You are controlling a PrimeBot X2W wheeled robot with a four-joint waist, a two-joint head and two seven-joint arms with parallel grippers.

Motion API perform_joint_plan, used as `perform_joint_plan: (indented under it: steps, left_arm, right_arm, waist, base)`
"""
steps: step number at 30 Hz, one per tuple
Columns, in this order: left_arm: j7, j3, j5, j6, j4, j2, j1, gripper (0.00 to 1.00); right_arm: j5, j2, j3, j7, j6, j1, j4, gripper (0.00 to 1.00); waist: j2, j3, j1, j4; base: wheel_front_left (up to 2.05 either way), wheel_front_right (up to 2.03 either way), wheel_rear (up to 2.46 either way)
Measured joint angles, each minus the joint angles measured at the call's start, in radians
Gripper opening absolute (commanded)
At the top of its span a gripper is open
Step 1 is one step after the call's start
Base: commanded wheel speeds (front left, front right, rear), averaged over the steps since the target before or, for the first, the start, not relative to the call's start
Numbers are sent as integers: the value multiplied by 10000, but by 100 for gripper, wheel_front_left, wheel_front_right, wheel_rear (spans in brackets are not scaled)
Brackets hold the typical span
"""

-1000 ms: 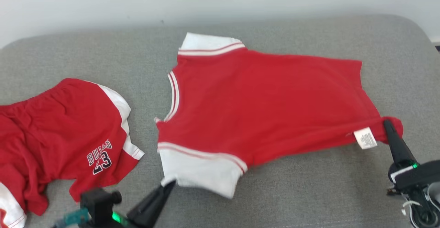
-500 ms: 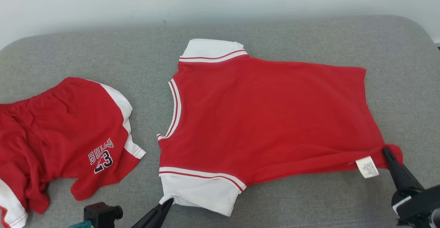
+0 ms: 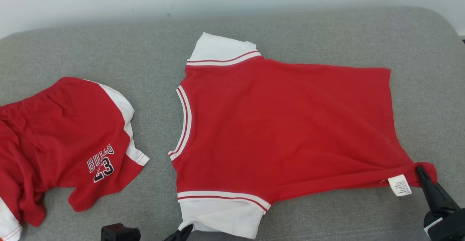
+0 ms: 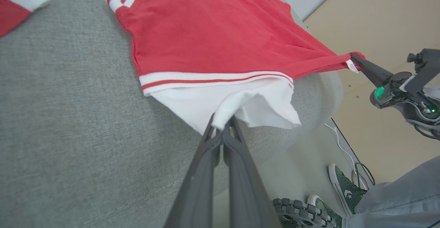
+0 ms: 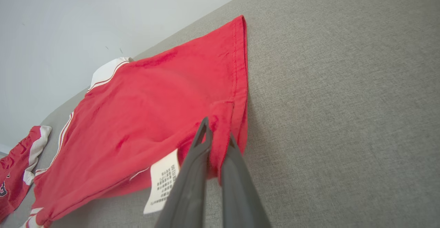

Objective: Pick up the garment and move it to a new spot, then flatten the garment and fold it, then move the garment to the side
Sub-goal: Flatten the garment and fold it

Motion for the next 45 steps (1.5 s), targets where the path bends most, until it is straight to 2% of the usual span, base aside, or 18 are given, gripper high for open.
perform_joint_plan:
  steps: [11, 18, 23, 30, 35, 45]
  left_arm:
    - [-332, 443, -31, -94, -305, -96, -492, 0]
    - [-453, 727, -4, -100, -238, -299, -1119, 0]
    - [-594, 1112, 100, -88, 224, -449, -1716, 0]
    - [-637, 1254, 391, -75, 901, -721, -2657, 0]
    - [-637, 1091, 765, -86, 1350, -1045, -3264, 0]
    - [-646, 1160, 1068, 0, 2594, -1041, -3903, 0]
  right_arm:
    - [-1152, 100, -23, -2, 2, 3, -230, 0]
    - [-1630, 593, -288, -2, 2, -260, -211, 0]
    - [-1733, 997, -903, -4, 2, -428, 153, 0]
    - [-2010, 1386, -1152, -4, 2, -518, 579, 0]
    - [-2270, 1611, -1208, -4, 2, -715, 683, 0]
    - [-2932, 1956, -1026, -8, 2, -1966, 909, 0]
  waist:
    - [0, 327, 1, 24]
    - [0, 514, 1, 3]
    - [0, 707, 1, -114]
    - [1, 1009, 1, -267]
    - [1, 1156, 1, -350]
    - [1, 1541, 2, -645]
  base:
    - [0, 0, 0]
    - [0, 0, 0]
    - [0, 0, 0]
    - [0, 0, 0]
    - [0, 0, 0]
    - [0, 0, 0]
